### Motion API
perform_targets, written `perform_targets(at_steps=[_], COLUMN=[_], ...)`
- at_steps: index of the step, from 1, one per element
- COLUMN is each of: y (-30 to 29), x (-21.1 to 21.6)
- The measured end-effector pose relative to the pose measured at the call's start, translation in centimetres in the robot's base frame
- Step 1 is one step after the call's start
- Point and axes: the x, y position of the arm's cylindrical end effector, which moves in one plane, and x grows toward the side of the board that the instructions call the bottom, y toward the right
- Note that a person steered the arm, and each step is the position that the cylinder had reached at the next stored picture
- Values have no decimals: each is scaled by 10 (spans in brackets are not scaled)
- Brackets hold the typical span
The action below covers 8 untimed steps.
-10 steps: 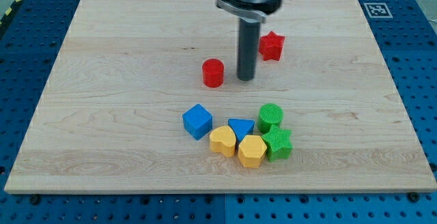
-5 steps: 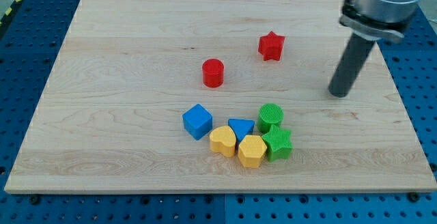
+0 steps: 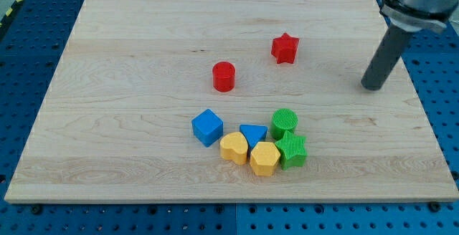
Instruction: Move the red star down a bit
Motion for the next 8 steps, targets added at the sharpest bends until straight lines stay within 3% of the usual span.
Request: perform_targets(at_steps=[2,8], y=[-57,-101], x=[-111,-112])
